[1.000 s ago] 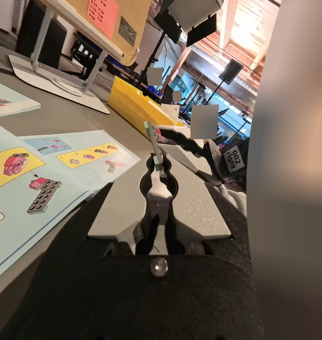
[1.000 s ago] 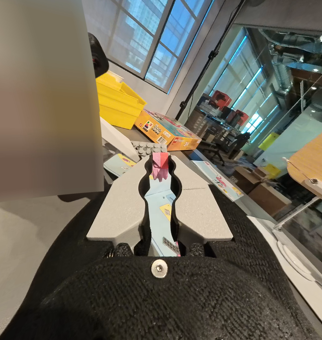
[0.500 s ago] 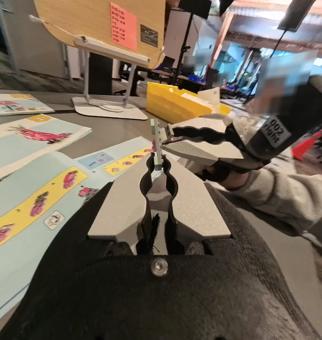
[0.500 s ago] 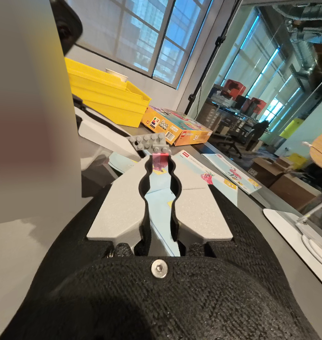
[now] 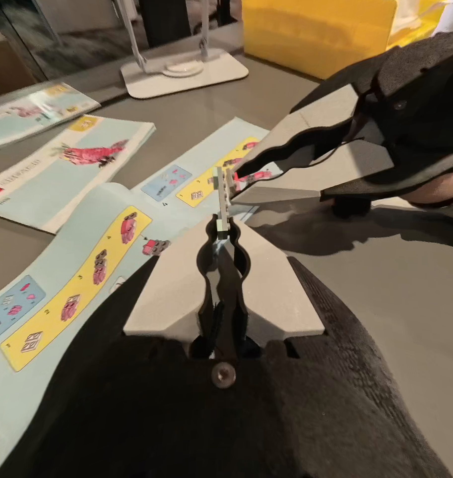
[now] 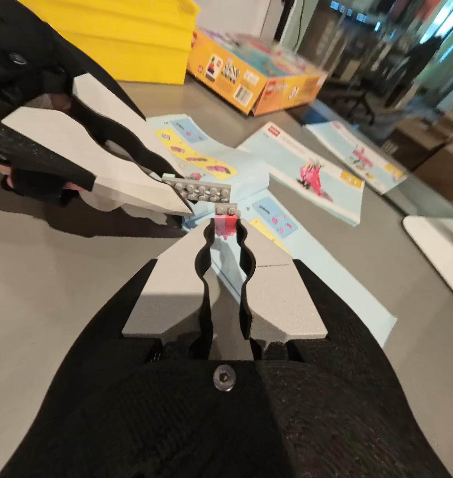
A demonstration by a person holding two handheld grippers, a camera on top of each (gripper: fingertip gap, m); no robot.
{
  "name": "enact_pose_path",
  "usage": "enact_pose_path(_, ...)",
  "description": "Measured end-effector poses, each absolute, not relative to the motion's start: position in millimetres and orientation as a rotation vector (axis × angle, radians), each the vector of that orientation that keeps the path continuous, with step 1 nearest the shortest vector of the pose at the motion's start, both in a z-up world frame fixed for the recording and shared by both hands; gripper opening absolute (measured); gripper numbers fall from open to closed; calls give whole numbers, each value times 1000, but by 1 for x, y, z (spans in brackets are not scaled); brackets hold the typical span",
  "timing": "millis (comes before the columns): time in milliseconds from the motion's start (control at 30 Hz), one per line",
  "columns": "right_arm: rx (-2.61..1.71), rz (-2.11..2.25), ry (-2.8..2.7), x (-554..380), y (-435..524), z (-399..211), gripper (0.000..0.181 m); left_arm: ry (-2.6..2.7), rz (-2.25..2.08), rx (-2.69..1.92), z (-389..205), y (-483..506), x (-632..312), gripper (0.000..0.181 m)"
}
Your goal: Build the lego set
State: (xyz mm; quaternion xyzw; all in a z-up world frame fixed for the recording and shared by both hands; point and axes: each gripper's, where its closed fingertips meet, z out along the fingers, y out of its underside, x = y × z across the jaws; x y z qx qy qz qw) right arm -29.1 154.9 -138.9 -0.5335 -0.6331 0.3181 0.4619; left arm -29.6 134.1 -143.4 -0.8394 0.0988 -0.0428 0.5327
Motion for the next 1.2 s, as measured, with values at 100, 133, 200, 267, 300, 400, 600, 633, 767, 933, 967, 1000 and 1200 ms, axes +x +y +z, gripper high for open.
enact_pose_path(100, -1405, 798, -1572, -27, 158, -147, 14, 249, -125, -2036, -149, 137, -26, 6)
enact_pose_path(133, -1428, 801, -1577, -26, 159, -149, 14, 253, -130, -2043, -150, 139, -25, 6)
enact_pose_path(200, -1460, 801, -1587, -25, 160, -153, 14, 257, -145, -2082, -156, 140, -24, 6)
enact_pose_path(267, -1474, 796, -1596, -25, 160, -155, 14, 268, -158, -2118, -161, 142, -22, 6)
enact_pose_path(300, -1482, 788, -1602, -25, 160, -157, 14, 275, -160, -2124, -162, 143, -22, 6)
enact_pose_path(400, -1501, 767, -1628, -24, 160, -162, 14, 292, -176, -2126, -163, 146, -19, 7)
enact_pose_path(600, -1522, 775, -1624, -23, 161, -163, 15, 303, -180, -2130, -164, 145, -18, 6)
enact_pose_path(633, -1527, 776, -1620, -22, 161, -163, 15, 313, -165, -2129, -164, 145, -17, 6)
enact_pose_path(767, -1542, 772, -1617, -21, 162, -164, 15, 375, -54, -2129, -166, 145, -16, 6)
enact_pose_path(933, -1553, 754, -1617, -20, 162, -166, 15, 413, 8, -2122, -168, 145, -14, 6)
enact_pose_path(967, -1560, 759, -1615, -20, 162, -166, 15, 414, 8, -2122, -168, 145, -14, 6)
enact_pose_path(1000, -1568, 768, -1611, -20, 161, -166, 15, 416, 9, -2122, -168, 145, -14, 6)
enact_pose_path(1200, -1631, 841, -1613, -15, 160, -167, 21, 450, 35, -2123, -170, 144, -12, 6)
